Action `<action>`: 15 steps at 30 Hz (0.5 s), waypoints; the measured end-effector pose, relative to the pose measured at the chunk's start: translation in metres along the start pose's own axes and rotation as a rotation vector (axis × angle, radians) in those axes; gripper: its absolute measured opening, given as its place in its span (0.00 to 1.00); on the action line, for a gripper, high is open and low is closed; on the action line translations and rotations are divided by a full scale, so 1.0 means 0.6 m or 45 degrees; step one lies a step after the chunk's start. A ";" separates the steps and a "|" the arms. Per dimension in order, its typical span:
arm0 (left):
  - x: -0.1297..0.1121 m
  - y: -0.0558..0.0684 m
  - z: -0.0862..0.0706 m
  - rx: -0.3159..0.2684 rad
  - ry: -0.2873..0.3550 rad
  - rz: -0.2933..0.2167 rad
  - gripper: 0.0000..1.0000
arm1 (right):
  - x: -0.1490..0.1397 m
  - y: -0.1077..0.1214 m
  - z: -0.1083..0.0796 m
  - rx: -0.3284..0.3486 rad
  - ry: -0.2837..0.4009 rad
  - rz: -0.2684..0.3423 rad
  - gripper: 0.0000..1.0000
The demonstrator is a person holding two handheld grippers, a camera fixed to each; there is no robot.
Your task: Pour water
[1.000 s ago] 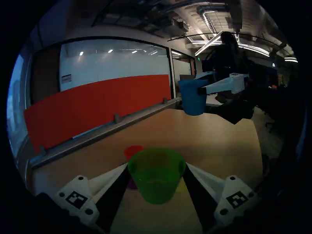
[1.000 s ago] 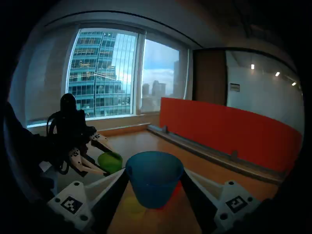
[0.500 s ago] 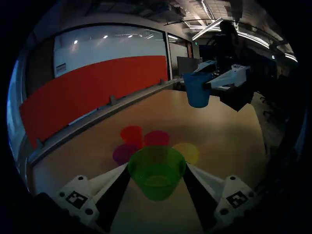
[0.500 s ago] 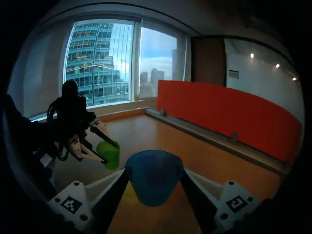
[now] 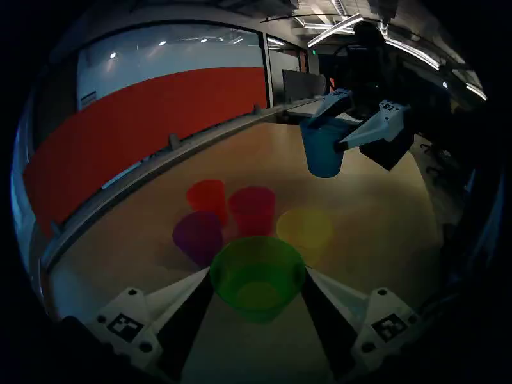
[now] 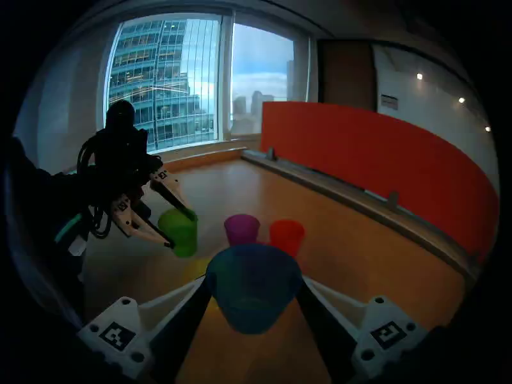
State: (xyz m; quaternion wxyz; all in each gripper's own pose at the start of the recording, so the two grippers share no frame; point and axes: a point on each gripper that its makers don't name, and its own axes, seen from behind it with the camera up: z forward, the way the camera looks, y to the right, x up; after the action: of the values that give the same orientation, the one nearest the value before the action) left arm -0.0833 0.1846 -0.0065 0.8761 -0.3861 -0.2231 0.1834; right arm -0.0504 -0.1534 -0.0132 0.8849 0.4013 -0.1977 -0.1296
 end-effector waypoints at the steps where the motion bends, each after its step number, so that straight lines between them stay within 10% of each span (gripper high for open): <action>1: -0.003 0.000 0.002 -0.005 -0.007 0.001 0.88 | -0.005 0.000 0.002 0.002 -0.009 0.001 0.93; 15: -0.041 0.002 0.029 -0.049 -0.075 -0.002 0.89 | -0.068 -0.004 0.026 0.016 -0.105 -0.001 0.93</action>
State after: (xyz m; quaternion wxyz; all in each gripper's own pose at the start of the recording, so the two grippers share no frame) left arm -0.1130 0.1836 -0.0033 0.8617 -0.3972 -0.2525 0.1896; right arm -0.0938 -0.1497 -0.0156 0.8734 0.4014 -0.2345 -0.1451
